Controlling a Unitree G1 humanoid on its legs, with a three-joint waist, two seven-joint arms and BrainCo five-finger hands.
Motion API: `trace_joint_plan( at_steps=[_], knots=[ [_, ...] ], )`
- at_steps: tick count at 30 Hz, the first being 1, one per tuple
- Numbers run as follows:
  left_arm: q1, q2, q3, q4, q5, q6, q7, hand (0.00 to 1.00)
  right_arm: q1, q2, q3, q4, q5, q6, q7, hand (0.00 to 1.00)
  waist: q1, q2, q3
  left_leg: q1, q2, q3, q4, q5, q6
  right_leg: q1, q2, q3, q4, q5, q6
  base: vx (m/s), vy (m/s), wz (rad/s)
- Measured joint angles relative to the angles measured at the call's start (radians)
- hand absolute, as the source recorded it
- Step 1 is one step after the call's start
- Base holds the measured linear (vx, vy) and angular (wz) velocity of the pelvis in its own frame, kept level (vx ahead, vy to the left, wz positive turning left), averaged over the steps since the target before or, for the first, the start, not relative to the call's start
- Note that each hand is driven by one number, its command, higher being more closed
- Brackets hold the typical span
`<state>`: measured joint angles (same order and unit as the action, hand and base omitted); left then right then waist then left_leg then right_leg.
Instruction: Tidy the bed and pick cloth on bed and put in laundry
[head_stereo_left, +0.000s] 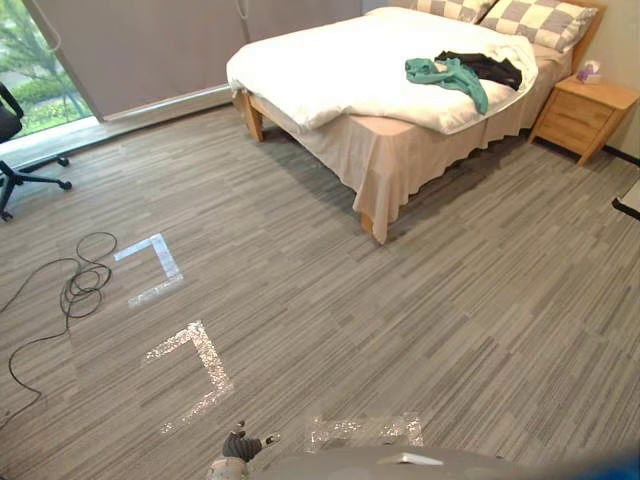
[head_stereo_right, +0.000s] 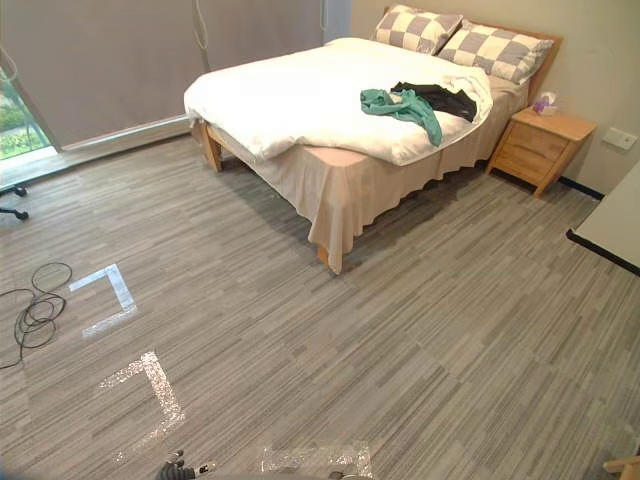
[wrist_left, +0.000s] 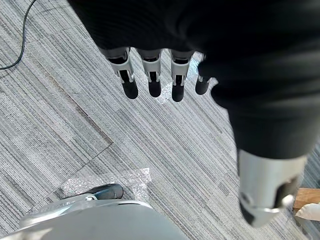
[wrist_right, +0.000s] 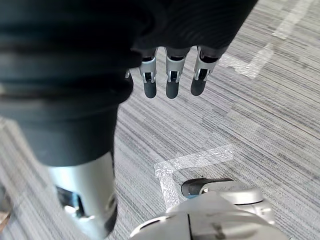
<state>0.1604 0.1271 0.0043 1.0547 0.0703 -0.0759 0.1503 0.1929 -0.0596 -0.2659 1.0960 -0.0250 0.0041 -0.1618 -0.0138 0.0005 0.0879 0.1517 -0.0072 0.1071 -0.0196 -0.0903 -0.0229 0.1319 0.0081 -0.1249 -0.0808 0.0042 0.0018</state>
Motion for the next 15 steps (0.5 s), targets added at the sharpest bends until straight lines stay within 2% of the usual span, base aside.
trace_joint_plan(
  at_steps=[15],
  knots=[
    [-0.05, 0.011, 0.0, 0.038, 0.073, -0.001, 0.0, 0.0, -0.042, 0.004, -0.003, 0.021, -0.039, 0.0, 0.002, 0.0, 0.0, -0.019, 0.049, 0.044, -0.001, -0.001, -0.05, 0.008, 0.012, 0.025, 0.005, -0.025, -0.02, 0.003, 0.008, 0.05, -0.002, 0.0]
  ],
)
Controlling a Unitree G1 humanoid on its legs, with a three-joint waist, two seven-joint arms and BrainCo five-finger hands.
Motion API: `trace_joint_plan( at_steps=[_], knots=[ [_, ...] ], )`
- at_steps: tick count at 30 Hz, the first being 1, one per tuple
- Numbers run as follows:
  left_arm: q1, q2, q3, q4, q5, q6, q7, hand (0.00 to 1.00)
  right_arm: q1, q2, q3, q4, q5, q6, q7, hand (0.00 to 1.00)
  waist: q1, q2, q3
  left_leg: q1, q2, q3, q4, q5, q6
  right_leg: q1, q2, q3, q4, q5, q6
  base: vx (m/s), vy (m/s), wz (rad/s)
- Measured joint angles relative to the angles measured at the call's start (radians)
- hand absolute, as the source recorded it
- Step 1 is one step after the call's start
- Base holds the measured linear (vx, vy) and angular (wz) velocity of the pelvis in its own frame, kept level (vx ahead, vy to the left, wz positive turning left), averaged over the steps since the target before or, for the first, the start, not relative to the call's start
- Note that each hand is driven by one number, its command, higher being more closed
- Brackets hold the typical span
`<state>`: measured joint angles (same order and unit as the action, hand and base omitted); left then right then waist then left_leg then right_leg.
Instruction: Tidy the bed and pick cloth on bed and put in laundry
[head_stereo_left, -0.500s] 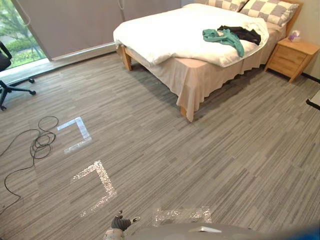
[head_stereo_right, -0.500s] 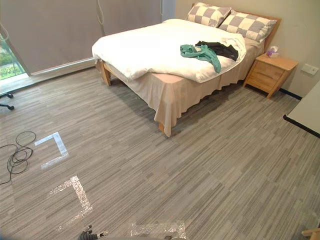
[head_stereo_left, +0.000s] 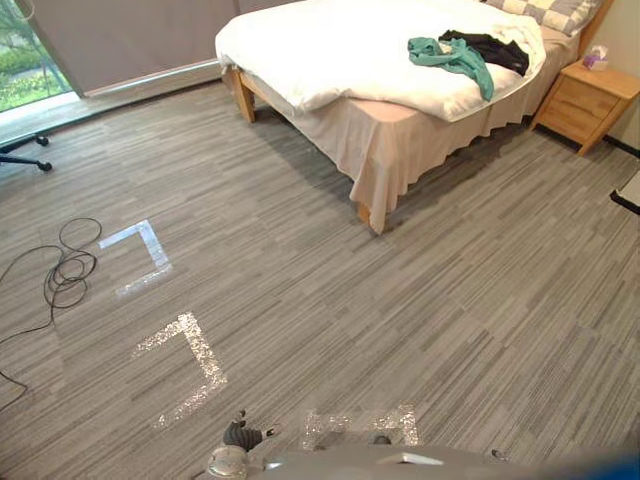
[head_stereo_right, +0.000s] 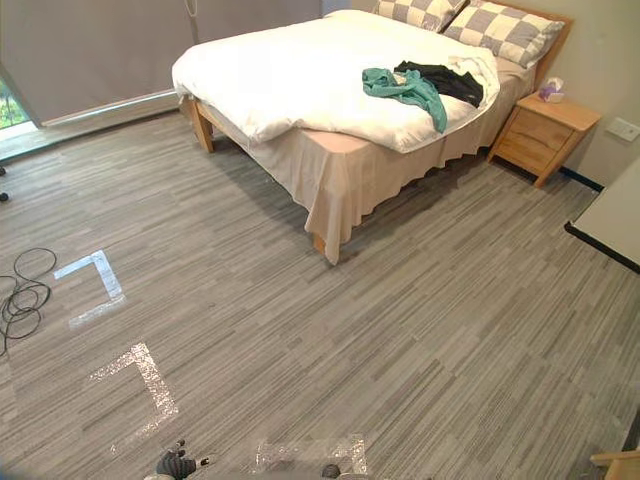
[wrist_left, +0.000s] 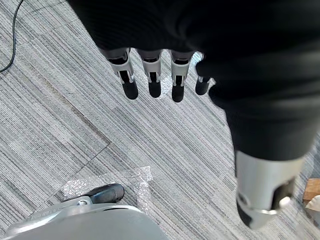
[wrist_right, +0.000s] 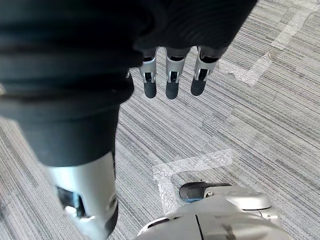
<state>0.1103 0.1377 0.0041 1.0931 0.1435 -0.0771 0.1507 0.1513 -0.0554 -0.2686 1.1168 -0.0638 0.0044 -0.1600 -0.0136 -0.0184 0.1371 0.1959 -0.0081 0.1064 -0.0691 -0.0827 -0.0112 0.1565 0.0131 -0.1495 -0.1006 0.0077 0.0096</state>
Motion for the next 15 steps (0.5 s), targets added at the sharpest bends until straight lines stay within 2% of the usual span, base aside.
trace_joint_plan(
  at_steps=[5, 8, 11, 12, 14, 15],
  knots=[
    [-0.016, 0.001, 0.0, 0.021, 0.006, 0.0, 0.0, 0.0, -0.003, 0.001, -0.008, -0.008, 0.0, 0.0, 0.001, 0.0, -0.002, 0.002, 0.015, -0.005, 0.001, 0.026, -0.001, -0.001, 0.0, -0.013, 0.002, 0.023, 0.0, 0.0, 0.0, -0.01, 0.001, -0.14],
    [-0.028, 0.002, 0.0, 0.021, 0.006, 0.0, 0.0, 0.0, -0.005, 0.009, -0.041, -0.021, 0.0, 0.0, 0.001, 0.0, -0.014, 0.004, 0.023, -0.026, 0.005, 0.055, 0.002, -0.002, 0.0, -0.049, 0.004, 0.043, 0.02, -0.003, 0.0, -0.01, -0.002, -0.3],
    [-0.047, 0.005, -0.005, 0.022, 0.006, 0.002, -0.001, 0.0, -0.026, 0.017, -0.079, -0.035, 0.001, 0.002, 0.001, 0.0, -0.03, 0.012, 0.062, -0.031, 0.016, 0.11, 0.015, -0.007, 0.007, -0.156, -0.004, 0.044, 0.217, -0.1, 0.006, -0.02, -0.002, -0.43],
    [-0.054, 0.008, -0.007, 0.022, 0.006, 0.005, -0.001, 0.0, -0.029, 0.017, -0.099, -0.042, 0.001, 0.002, 0.0, 0.0, -0.031, 0.008, 0.075, -0.023, 0.015, 0.141, 0.022, -0.012, 0.015, -0.193, -0.049, -0.037, 0.309, -0.155, -0.002, 0.0, -0.016, -0.5],
    [-0.055, 0.014, -0.015, 0.022, 0.006, 0.006, -0.001, 0.0, -0.031, 0.024, -0.115, -0.041, 0.001, 0.004, -0.001, 0.0, -0.032, 0.003, 0.08, -0.008, 0.017, 0.18, 0.04, -0.033, 0.002, -0.219, -0.103, -0.153, 0.37, -0.167, -0.003, 0.04, -0.087, -0.65],
    [-0.058, 0.015, -0.021, 0.022, 0.006, 0.006, -0.002, 0.0, -0.033, 0.034, -0.115, -0.043, 0.002, 0.004, -0.002, 0.0, -0.046, 0.004, 0.077, -0.004, 0.028, 0.191, 0.048, -0.043, -0.007, -0.217, -0.096, -0.167, 0.369, -0.169, -0.009, 0.08, -0.145, -0.49]
  ],
)
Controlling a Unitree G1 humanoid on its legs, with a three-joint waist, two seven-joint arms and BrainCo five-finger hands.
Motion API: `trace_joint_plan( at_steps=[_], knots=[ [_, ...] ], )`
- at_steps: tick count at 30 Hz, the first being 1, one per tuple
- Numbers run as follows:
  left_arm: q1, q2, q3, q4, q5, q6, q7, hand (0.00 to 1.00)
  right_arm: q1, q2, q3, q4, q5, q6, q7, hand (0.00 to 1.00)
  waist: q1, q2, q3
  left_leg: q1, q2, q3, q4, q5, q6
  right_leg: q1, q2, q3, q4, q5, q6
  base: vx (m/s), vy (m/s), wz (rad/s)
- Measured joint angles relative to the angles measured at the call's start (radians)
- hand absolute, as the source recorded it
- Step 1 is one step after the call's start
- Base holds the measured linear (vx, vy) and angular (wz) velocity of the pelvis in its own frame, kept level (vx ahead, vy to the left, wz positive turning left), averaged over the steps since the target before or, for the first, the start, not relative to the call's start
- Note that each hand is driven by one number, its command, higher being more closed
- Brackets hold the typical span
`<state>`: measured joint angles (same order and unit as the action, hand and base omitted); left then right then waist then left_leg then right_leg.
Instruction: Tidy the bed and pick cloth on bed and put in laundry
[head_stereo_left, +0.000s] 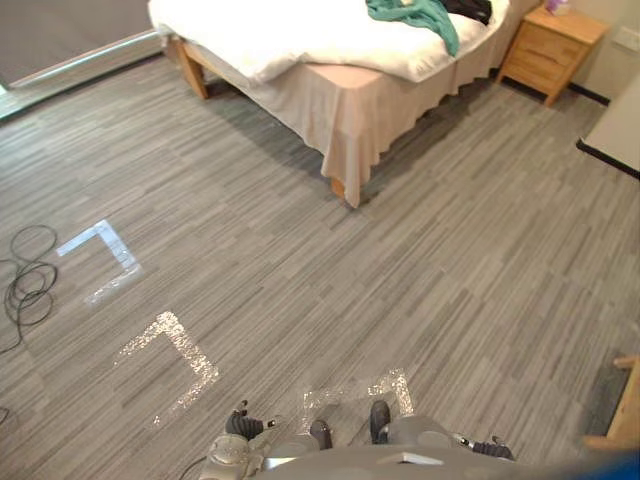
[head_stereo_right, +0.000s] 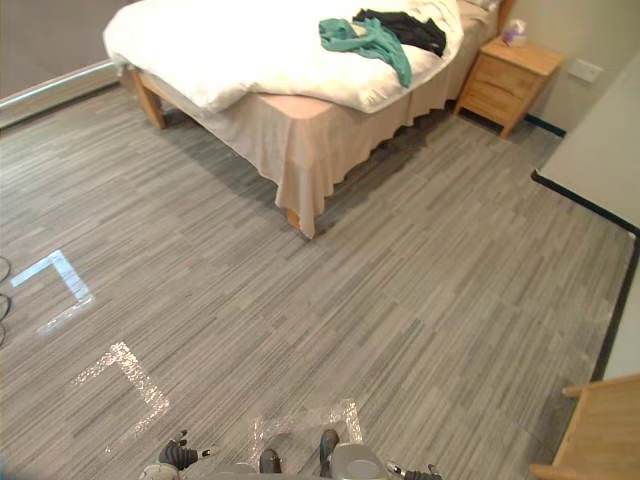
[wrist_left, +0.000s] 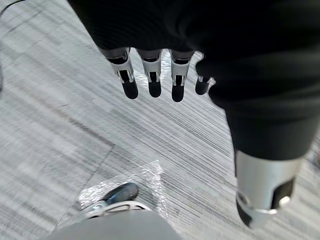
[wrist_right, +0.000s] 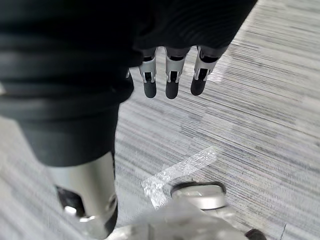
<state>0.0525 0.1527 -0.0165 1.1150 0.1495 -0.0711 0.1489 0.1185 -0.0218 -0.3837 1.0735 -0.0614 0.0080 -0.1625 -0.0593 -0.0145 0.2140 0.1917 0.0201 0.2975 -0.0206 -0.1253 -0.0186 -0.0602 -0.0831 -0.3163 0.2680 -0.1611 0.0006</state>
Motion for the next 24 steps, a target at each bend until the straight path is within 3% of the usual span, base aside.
trace_joint_plan(
  at_steps=[8, 10, 11, 12, 13, 14, 15, 17, 19, 21, 22, 23, 24],
  knots=[
    [-0.043, -0.023, 0.008, 0.006, 0.032, -0.004, -0.021, 0.0, -0.01, -0.009, -0.002, -0.021, 0.001, -0.004, -0.012, 0.0, -0.039, 0.046, 0.028, 0.045, 0.076, 0.111, -0.039, -0.006, -0.052, 0.019, 0.099, -0.008, -0.062, 0.022, -0.01, 0.12, -0.139, -0.42],
    [-0.042, -0.041, 0.029, 0.003, 0.038, -0.005, -0.021, 0.0, -0.009, -0.018, -0.002, -0.019, 0.001, -0.004, -0.016, 0.0, -0.043, 0.059, 0.032, 0.048, 0.091, 0.135, 0.017, -0.026, -0.081, 0.048, 0.113, -0.001, -0.107, 0.026, -0.009, 0.14, -0.043, -0.2],
    [-0.042, -0.05, 0.042, -0.004, 0.037, -0.005, -0.021, 0.0, -0.006, -0.018, -0.003, -0.016, 0.001, -0.004, -0.016, 0.0, -0.042, 0.053, 0.03, 0.014, 0.106, 0.134, 0.114, -0.055, -0.109, 0.074, 0.112, 0.002, -0.146, 0.028, -0.011, 0.09, -0.098, -0.29],
    [-0.036, -0.054, 0.069, -0.033, 0.036, -0.007, -0.021, 0.0, -0.003, -0.018, -0.002, -0.015, 0.0, -0.004, -0.017, 0.0, -0.035, 0.049, 0.028, -0.061, 0.141, 0.133, 0.321, -0.098, -0.12, 0.111, 0.108, 0.0, -0.2, 0.012, -0.017, 0.08, -0.137, -0.37],
    [-0.031, -0.062, 0.084, -0.054, 0.032, -0.01, -0.02, 0.0, -0.003, -0.027, 0.003, -0.016, 0.0, -0.004, -0.017, 0.0, -0.033, 0.071, 0.04, -0.132, 0.2, 0.13, 0.547, -0.117, -0.112, 0.145, 0.115, -0.002, -0.217, 0.009, -0.021, 0.07, -0.115, -0.39],
    [-0.025, -0.069, 0.102, -0.065, 0.026, -0.01, -0.021, 0.0, -0.002, -0.036, 0.005, -0.017, -0.001, -0.004, -0.018, 0.0, -0.033, 0.085, 0.045, -0.166, 0.234, 0.127, 0.655, -0.111, -0.105, 0.161, 0.123, 0.0, -0.218, 0.004, -0.029, 0.14, -0.06, -0.41],
    [-0.011, -0.092, 0.128, -0.084, 0.02, -0.013, -0.02, 0.0, 0.003, -0.055, 0.01, -0.018, -0.001, -0.004, -0.019, 0.0, -0.033, 0.119, 0.053, -0.221, 0.298, 0.104, 0.832, -0.071, -0.064, 0.193, 0.146, 0.013, -0.218, -0.005, -0.048, 0.2, -0.006, -0.44],
    [0.007, -0.121, 0.168, -0.116, -0.022, -0.015, -0.017, 0.0, 0.0, -0.079, 0.055, -0.018, -0.002, -0.003, -0.027, 0.0, -0.017, 0.143, 0.049, -0.299, 0.338, 0.045, 1.046, 0.05, -0.047, 0.253, 0.159, 0.093, -0.221, -0.029, -0.096, 0.23, -0.007, -0.75],
    [-0.003, -0.127, 0.183, -0.122, -0.054, -0.027, -0.008, 0.0, -0.035, -0.078, 0.057, -0.008, -0.003, -0.002, -0.036, 0.0, 0.007, 0.131, 0.05, -0.36, 0.311, 0.016, 1.081, -0.046, -0.049, 0.273, 0.132, 0.165, -0.21, -0.03, -0.087, 0.1, -0.043, -1.11],
    [-0.027, -0.128, 0.183, -0.144, -0.091, -0.03, 0.014, 0.0, -0.076, -0.073, 0.056, 0.018, -0.026, 0.001, -0.039, 0.0, 0.029, 0.093, 0.071, -0.413, 0.229, -0.003, 0.956, -0.116, -0.047, 0.298, 0.067, 0.228, -0.215, -0.03, -0.086, 0.13, 0.045, -1.23],
    [-0.03, -0.131, 0.176, -0.155, -0.104, -0.037, 0.025, 0.0, -0.106, -0.063, 0.056, 0.023, -0.032, 0.001, -0.04, 0.0, 0.045, 0.072, 0.08, -0.434, 0.16, -0.037, 0.798, -0.127, -0.05, 0.308, 0.025, 0.257, -0.214, -0.03, -0.084, 0.26, 0.114, -0.9],
    [-0.034, -0.135, 0.173, -0.157, -0.11, -0.042, 0.027, 0.0, -0.108, -0.06, 0.056, 0.023, -0.033, 0.0, -0.04, 0.0, 0.048, 0.062, 0.083, -0.439, 0.128, -0.057, 0.701, -0.121, -0.059, 0.31, 0.008, 0.261, -0.214, -0.029, -0.08, 0.34, 0.149, -0.97],
    [-0.042, -0.146, 0.161, -0.157, -0.12, -0.043, 0.031, 0.0, -0.105, -0.062, 0.056, 0.021, -0.039, -0.001, -0.04, 0.0, 0.053, 0.062, 0.078, -0.439, 0.078, -0.105, 0.47, -0.062, -0.064, 0.314, -0.012, 0.26, -0.218, -0.03, -0.045, 0.3, 0.126, -0.73]
  ],
)
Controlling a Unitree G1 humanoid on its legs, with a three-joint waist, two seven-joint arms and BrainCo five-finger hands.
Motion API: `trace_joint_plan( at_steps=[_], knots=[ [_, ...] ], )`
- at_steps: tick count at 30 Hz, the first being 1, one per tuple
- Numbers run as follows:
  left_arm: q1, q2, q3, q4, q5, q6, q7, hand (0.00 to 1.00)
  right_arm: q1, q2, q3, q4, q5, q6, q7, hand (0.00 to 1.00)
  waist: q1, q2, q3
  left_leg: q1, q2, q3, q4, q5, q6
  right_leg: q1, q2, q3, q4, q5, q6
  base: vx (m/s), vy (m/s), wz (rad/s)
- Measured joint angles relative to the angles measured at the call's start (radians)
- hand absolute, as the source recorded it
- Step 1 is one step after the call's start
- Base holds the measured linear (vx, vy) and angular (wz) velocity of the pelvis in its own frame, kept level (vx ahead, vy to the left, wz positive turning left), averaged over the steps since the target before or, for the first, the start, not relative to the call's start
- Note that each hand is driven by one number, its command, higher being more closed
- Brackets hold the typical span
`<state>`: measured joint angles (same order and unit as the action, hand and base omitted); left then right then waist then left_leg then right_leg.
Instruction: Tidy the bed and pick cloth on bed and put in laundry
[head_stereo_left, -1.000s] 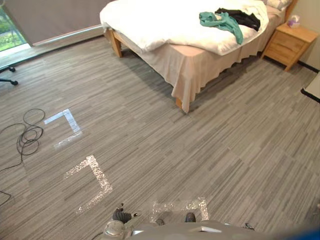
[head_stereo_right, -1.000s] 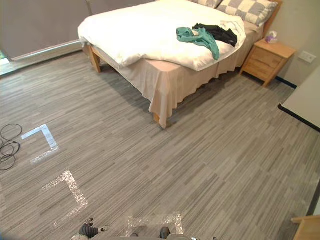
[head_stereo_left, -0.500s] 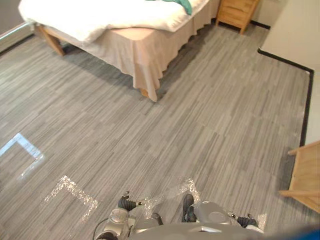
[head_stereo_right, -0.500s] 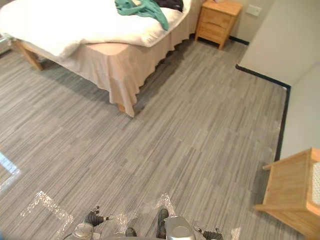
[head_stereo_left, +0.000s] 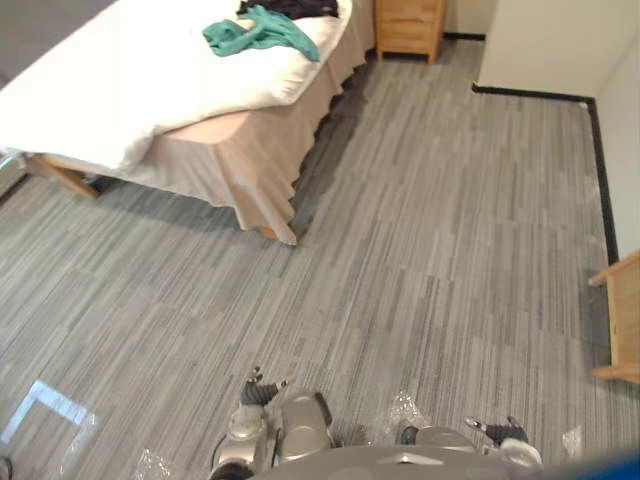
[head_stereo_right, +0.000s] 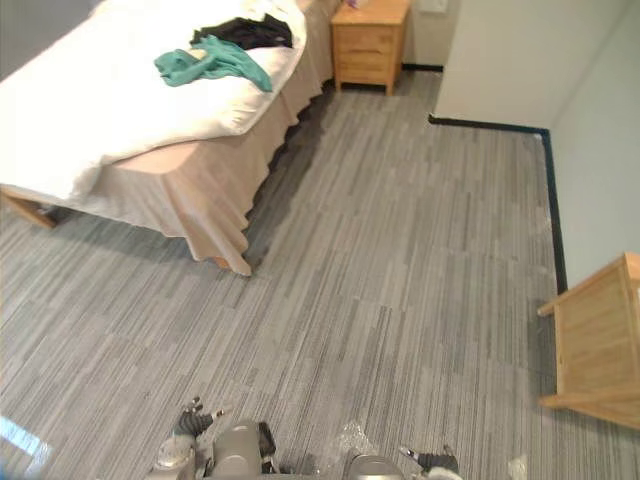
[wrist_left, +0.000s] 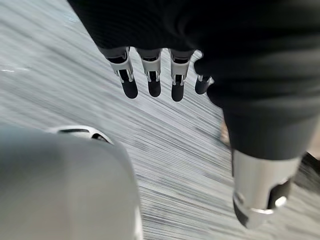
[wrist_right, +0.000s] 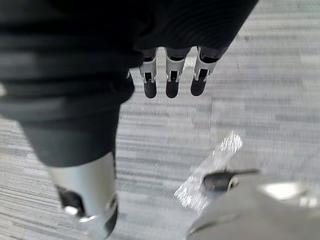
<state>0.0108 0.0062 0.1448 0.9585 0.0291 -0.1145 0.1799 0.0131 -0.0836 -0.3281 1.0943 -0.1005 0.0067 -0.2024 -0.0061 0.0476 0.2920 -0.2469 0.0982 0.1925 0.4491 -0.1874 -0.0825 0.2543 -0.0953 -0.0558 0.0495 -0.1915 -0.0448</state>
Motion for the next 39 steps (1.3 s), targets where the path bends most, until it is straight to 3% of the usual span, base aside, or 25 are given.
trace_joint_plan(
  at_steps=[1, 2, 3, 5, 6, 9, 11, 13, 14, 15, 16, 17, 19, 20, 22, 24, 26, 27, 28, 29, 31, 33, 34, 37, 39],
  knots=[
    [0.002, -0.002, -0.014, 0.004, -0.001, 0.0, 0.0, 0.0, 0.002, -0.003, 0.0, -0.007, -0.002, -0.001, 0.0, 0.0, 0.004, 0.013, -0.01, 0.001, -0.009, -0.02, -0.115, 0.062, 0.004, 0.001, -0.001, -0.005, -0.003, -0.007, 0.024, 0.45, 0.219, -0.77],
    [0.01, -0.007, -0.034, 0.018, -0.005, 0.0, -0.001, 0.0, 0.011, -0.015, 0.0, -0.022, -0.002, -0.003, 0.0, 0.0, 0.005, 0.052, -0.025, -0.001, -0.008, -0.044, -0.277, 0.246, 0.033, 0.018, 0.018, -0.006, -0.015, -0.041, 0.08, 0.5, 0.274, -0.32],
    [-0.017, 0.0, -0.028, 0.034, -0.008, 0.003, 0.0, 0.0, 0.008, -0.002, 0.004, -0.019, -0.002, -0.002, -0.002, 0.0, -0.003, 0.01, -0.023, 0.02, -0.05, -0.029, -0.289, 0.28, 0.079, 0.04, -0.03, -0.02, -0.023, -0.058, 0.111, 0.54, 0.307, -0.05],
    [-0.035, 0.014, -0.031, 0.037, -0.007, 0.001, -0.001, 0.0, 0.011, 0.005, 0.014, -0.024, -0.002, -0.009, -0.002, 0.0, 0.001, -0.002, -0.027, 0.019, -0.081, -0.024, -0.304, 0.269, 0.105, 0.033, -0.049, -0.046, -0.023, -0.026, 0.101, 0.38, 0.22, 0.21],
    [-0.035, 0.021, -0.03, 0.042, -0.007, 0.003, -0.002, 0.0, 0.006, 0.006, 0.022, -0.024, -0.002, -0.01, -0.001, 0.0, 0.019, -0.006, -0.026, 0.018, -0.089, 0.0, -0.29, 0.253, 0.119, 0.039, -0.06, -0.045, -0.033, 0.008, 0.109, 0.28, 0.168, 0.04],
    [-0.02, 0.029, -0.027, 0.046, -0.007, 0.012, -0.01, 0.0, -0.001, 0.03, 0.018, -0.026, -0.004, -0.014, 0.003, 0.0, 0.027, -0.012, -0.031, 0.071, -0.106, 0.026, -0.303, 0.235, 0.139, 0.079, -0.08, -0.042, -0.037, 0.095, 0.163, 0.25, 0.152, 0.09],
    [-0.009, 0.033, -0.027, 0.047, -0.008, 0.013, -0.012, 0.0, -0.003, 0.039, 0.015, -0.019, -0.022, -0.014, 0.007, 0.0, 0.039, -0.022, -0.039, 0.122, -0.117, 0.046, -0.338, 0.2, 0.138, 0.074, -0.088, -0.036, 0.024, 0.095, 0.168, 0.16, 0.062, -0.04],
    [0.013, 0.023, -0.028, 0.047, -0.008, 0.015, -0.023, 0.0, 0.0, 0.037, -0.017, -0.016, -0.034, -0.014, 0.009, 0.0, 0.045, -0.008, -0.067, 0.191, -0.128, 0.049, -0.407, 0.177, 0.129, -0.016, -0.097, -0.023, 0.257, 0.091, 0.177, 0.13, 0.07, -0.14],
    [0.022, 0.029, -0.029, 0.048, -0.007, 0.017, -0.026, 0.0, 0.002, 0.037, -0.037, -0.022, -0.034, -0.013, 0.012, 0.0, 0.039, -0.023, -0.079, 0.23, -0.147, 0.041, -0.432, 0.159, 0.136, -0.11, -0.125, -0.006, 0.477, 0.113, 0.228, 0.11, 0.15, 0.26],
    [0.022, 0.048, -0.042, 0.055, -0.006, 0.021, -0.028, 0.0, 0.008, 0.038, -0.052, -0.038, -0.041, -0.012, 0.013, 0.0, 0.021, -0.039, -0.078, 0.275, -0.176, 0.008, -0.44, 0.138, 0.148, -0.182, -0.157, 0.015, 0.678, 0.21, 0.293, 0.09, 0.147, 0.65],
    [0.021, 0.064, -0.066, 0.065, -0.007, 0.022, -0.029, 0.0, 0.021, 0.039, -0.052, -0.038, -0.042, -0.012, 0.013, 0.0, 0.006, -0.057, -0.072, 0.313, -0.193, -0.024, -0.444, 0.126, 0.158, -0.214, -0.169, 0.016, 0.795, 0.287, 0.305, 0.05, 0.101, 0.86],
    [0.019, 0.067, -0.072, 0.075, -0.006, 0.022, -0.028, 0.0, 0.033, 0.041, -0.053, -0.036, -0.042, -0.01, 0.014, 0.0, -0.002, -0.061, -0.07, 0.33, -0.198, -0.049, -0.44, 0.114, 0.163, -0.243, -0.181, 0.009, 0.879, 0.24, 0.297, 0.03, 0.011, 0.92],
    [0.011, 0.073, -0.072, 0.088, -0.004, 0.024, -0.027, 0.0, 0.063, 0.049, -0.058, -0.04, -0.036, -0.001, 0.013, 0.0, -0.011, -0.063, -0.072, 0.379, -0.183, -0.121, -0.413, 0.085, 0.171, -0.343, -0.184, -0.052, 1.016, 0.081, 0.214, -0.01, -0.026, 0.92],
    [0.011, 0.073, -0.073, 0.089, 0.001, 0.025, -0.028, 0.0, 0.074, 0.049, -0.064, -0.04, -0.033, 0.001, 0.008, 0.0, -0.016, -0.058, -0.07, 0.403, -0.168, -0.144, -0.41, 0.077, 0.171, -0.373, -0.178, -0.071, 0.998, 0.024, 0.186, -0.07, -0.03, 1.01],
    [0.007, 0.055, -0.075, 0.088, 0.003, 0.024, -0.027, 0.0, 0.072, 0.049, -0.069, -0.038, -0.022, 0.002, 0.004, 0.0, -0.04, -0.034, -0.061, 0.442, -0.116, -0.216, -0.412, 0.068, 0.161, -0.429, -0.104, -0.059, 0.751, -0.047, 0.169, 0.11, -0.082, 1.15],
    [-0.003, 0.039, -0.072, 0.086, 0.005, 0.023, -0.027, 0.0, 0.066, 0.049, -0.07, -0.04, -0.019, -0.002, 0.003, 0.0, -0.046, -0.021, -0.057, 0.453, -0.083, -0.246, -0.413, 0.053, 0.139, -0.459, -0.06, -0.034, 0.464, -0.032, 0.172, 0.35, -0.187, 0.94],
    [-0.006, 0.028, -0.063, 0.086, 0.018, 0.022, -0.027, 0.0, 0.062, 0.047, -0.068, -0.047, -0.018, -0.003, 0.003, 0.0, -0.042, -0.028, -0.052, 0.472, -0.062, -0.258, -0.414, 0.008, 0.102, -0.479, -0.04, 0.006, 0.218, 0.068, 0.161, 0.34, -0.299, 0.6],
    [-0.003, 0.021, -0.051, 0.088, 0.037, 0.023, -0.028, 0.0, 0.062, 0.051, -0.069, -0.047, -0.018, -0.002, 0.004, 0.0, -0.04, -0.035, -0.051, 0.485, -0.049, -0.267, -0.414, -0.039, 0.07, -0.483, -0.039, 0.014, 0.16, 0.207, 0.16, 0.24, -0.341, 0.34],
    [-0.006, 0.021, -0.047, 0.09, 0.04, 0.022, -0.028, 0.0, 0.062, 0.058, -0.076, -0.047, -0.018, -0.002, 0.004, 0.0, -0.041, -0.029, -0.052, 0.499, -0.035, -0.27, -0.419, -0.045, 0.059, -0.477, -0.023, 0.011, 0.168, 0.223, 0.131, 0.38, -0.448, 0.23],
    [0.003, -0.015, -0.027, 0.089, 0.044, 0.018, -0.031, 0.0, 0.059, 0.044, -0.09, -0.059, -0.019, -0.006, 0.005, 0.0, -0.036, 0.015, -0.047, 0.51, 0.0, -0.225, -0.403, -0.037, 0.053, -0.493, 0.018, 0.002, 0.245, 0.137, 0.103, 0.34, -0.347, 0.03],
    [0.006, -0.029, -0.005, 0.089, 0.058, 0.017, -0.031, 0.0, 0.063, 0.043, -0.094, -0.056, -0.019, -0.005, 0.004, 0.0, -0.045, 0.023, -0.048, 0.522, 0.021, -0.203, -0.384, -0.022, 0.035, -0.481, 0.03, -0.019, 0.284, 0.097, 0.088, 0.32, -0.275, 0.12],
    [0.008, -0.041, -0.003, 0.084, 0.071, 0.016, -0.033, 0.0, 0.071, 0.042, -0.091, -0.063, -0.019, -0.003, 0.003, 0.0, -0.049, 0.043, -0.06, 0.509, 0.066, -0.204, -0.259, -0.018, 0.016, -0.404, 0.058, -0.067, 0.274, 0.051, 0.048, 0.33, -0.275, 0.35],
    [0.007, -0.042, -0.001, 0.082, 0.071, 0.015, -0.037, 0.0, 0.073, 0.043, -0.087, -0.066, -0.019, -0.003, 0.003, 0.0, -0.048, 0.04, -0.058, 0.487, 0.075, -0.204, -0.189, -0.018, 0.005, -0.38, 0.06, -0.081, 0.266, 0.038, 0.043, 0.27, -0.232, 0.6],
    [0.008, -0.062, 0.04, 0.008, 0.068, 0.013, -0.051, 0.0, 0.089, 0.037, -0.026, -0.109, -0.023, -0.004, 0.001, 0.0, -0.036, 0.02, -0.047, 0.22, 0.135, -0.187, 0.396, 0.068, -0.055, -0.229, 0.06, -0.163, 0.192, -0.001, 0.016, 0.23, -0.144, 0.69],
    [0.008, -0.062, 0.038, -0.016, 0.055, 0.011, -0.05, 0.0, 0.1, 0.027, 0.003, -0.116, -0.025, -0.005, 0.001, 0.0, -0.018, 0.018, -0.047, 0.133, 0.186, -0.078, 0.548, 0.053, -0.036, -0.138, 0.053, -0.197, 0.131, 0.0, 0.009, 0.19, -0.006, 0.38]
  ],
)
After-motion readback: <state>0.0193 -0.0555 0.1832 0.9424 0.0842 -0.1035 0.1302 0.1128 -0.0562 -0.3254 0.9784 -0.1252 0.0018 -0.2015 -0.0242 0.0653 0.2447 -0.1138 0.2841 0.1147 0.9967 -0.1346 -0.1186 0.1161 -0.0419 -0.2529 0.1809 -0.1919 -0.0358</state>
